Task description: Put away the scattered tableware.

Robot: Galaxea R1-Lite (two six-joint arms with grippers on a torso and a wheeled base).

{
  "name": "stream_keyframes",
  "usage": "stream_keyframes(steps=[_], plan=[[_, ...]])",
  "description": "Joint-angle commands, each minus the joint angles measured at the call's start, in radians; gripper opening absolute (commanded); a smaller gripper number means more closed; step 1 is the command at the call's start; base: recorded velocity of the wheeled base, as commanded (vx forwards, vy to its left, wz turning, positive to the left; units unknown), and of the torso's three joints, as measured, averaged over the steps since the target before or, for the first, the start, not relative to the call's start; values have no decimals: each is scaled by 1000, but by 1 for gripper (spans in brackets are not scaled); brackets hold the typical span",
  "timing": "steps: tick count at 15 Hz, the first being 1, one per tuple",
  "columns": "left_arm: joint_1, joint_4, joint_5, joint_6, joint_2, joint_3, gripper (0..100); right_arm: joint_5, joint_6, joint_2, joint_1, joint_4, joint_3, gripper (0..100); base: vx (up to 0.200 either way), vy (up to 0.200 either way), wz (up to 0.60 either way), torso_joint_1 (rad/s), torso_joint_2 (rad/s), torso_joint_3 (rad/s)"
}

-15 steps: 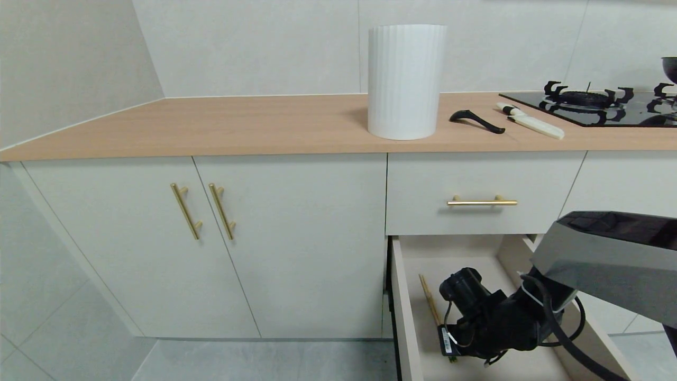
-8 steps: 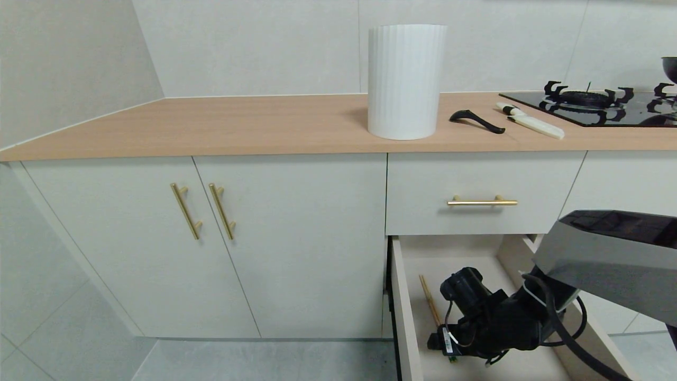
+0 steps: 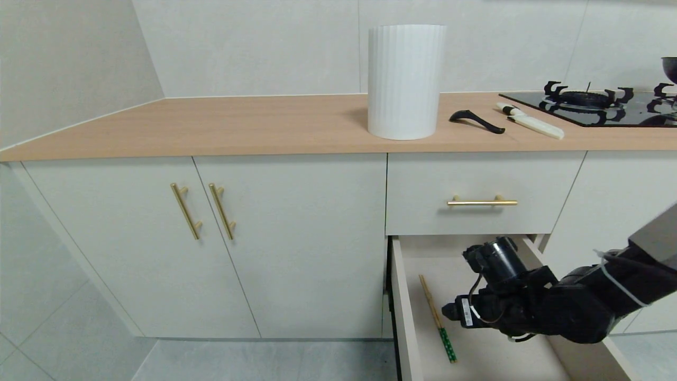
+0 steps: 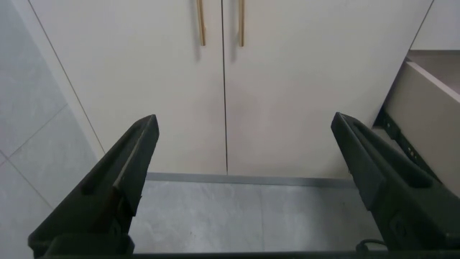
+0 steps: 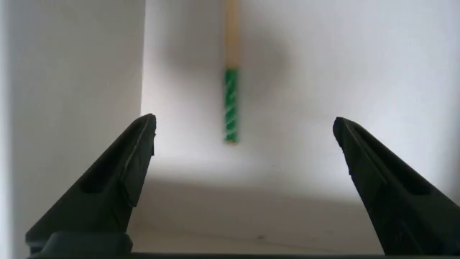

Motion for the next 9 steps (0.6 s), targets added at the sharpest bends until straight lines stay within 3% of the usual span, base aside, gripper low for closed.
stream_keyframes(steps=[1, 9], plan=[[0, -1, 1, 0, 0, 0, 100, -9, -7, -120, -24, -1, 8, 100, 0, 0, 0, 0, 0, 0], [0, -1, 1, 0, 0, 0, 100, -27, -90, -303, -142, -9, 5, 100, 0, 0, 0, 0, 0, 0]])
